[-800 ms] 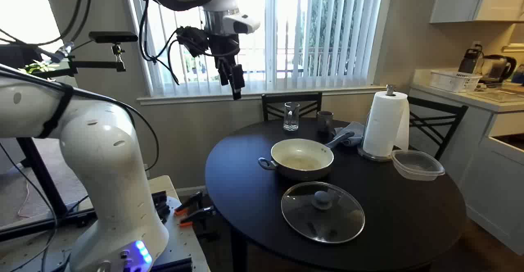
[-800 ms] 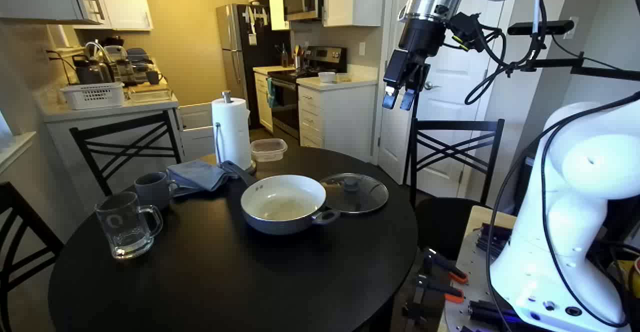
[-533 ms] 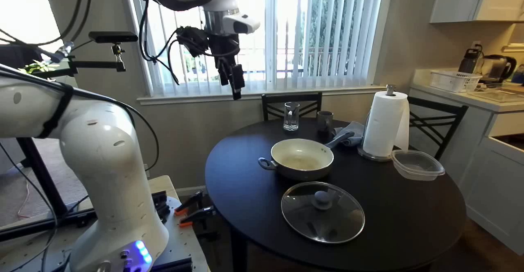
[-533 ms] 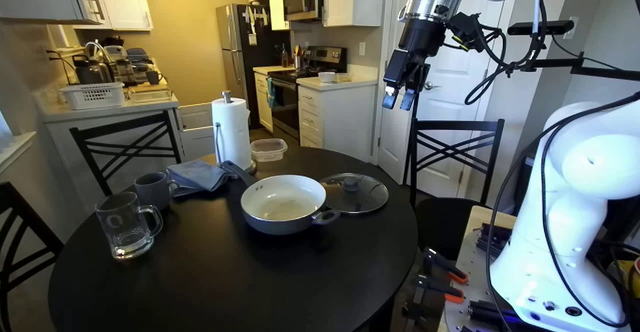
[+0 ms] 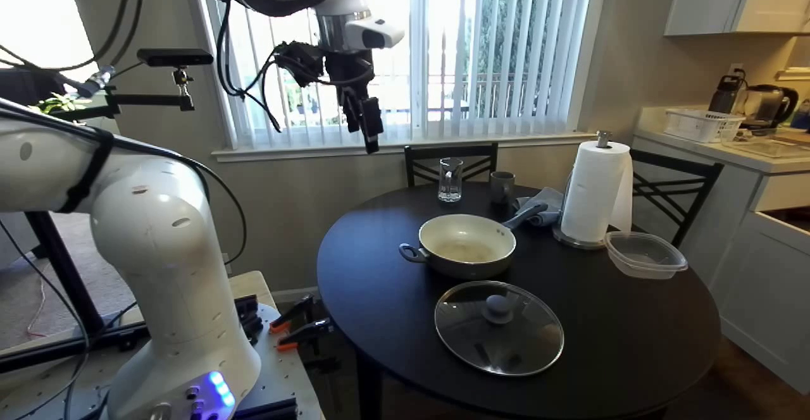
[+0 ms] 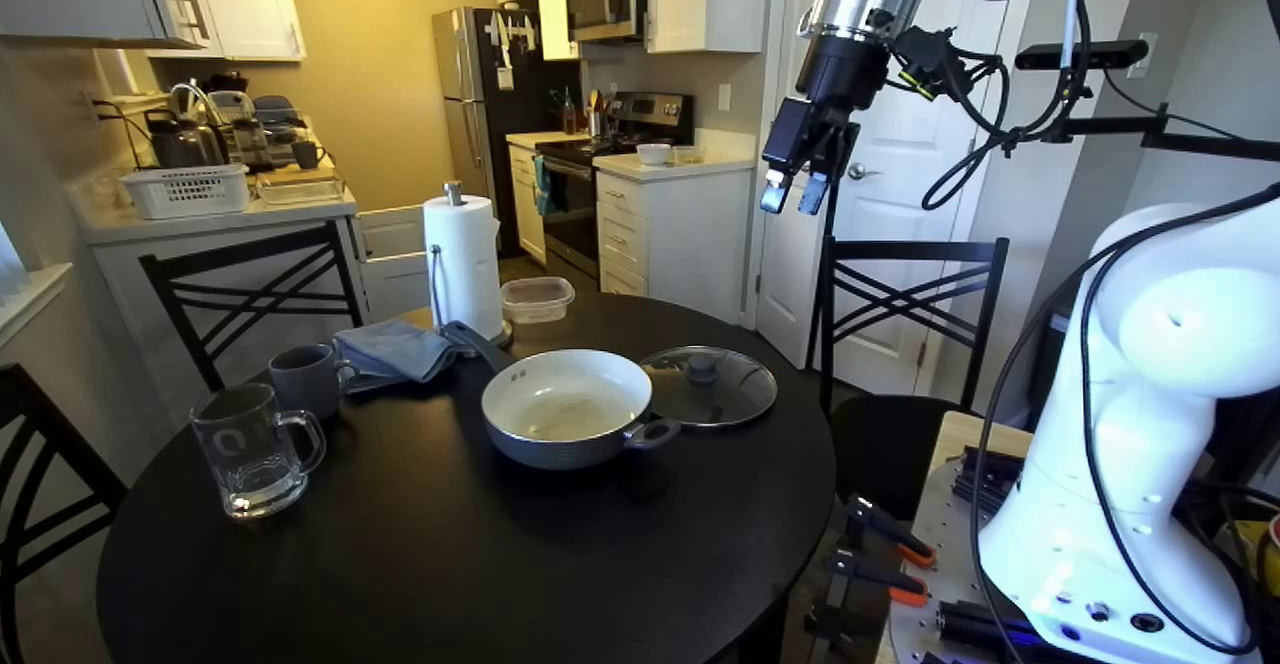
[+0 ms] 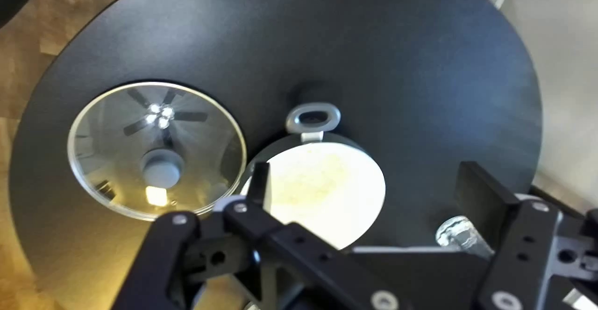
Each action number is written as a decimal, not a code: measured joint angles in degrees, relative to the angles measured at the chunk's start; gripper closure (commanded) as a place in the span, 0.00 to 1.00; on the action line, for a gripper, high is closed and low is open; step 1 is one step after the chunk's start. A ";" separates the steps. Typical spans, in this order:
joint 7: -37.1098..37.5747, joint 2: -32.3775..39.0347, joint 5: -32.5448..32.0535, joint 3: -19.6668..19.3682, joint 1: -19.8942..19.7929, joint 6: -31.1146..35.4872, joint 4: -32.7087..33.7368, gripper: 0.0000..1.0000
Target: Put the clear lid on top of the frying pan
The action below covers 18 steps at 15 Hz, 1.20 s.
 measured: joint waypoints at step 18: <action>7.39 35.40 -21.38 -2.13 -19.38 32.34 2.37 0.00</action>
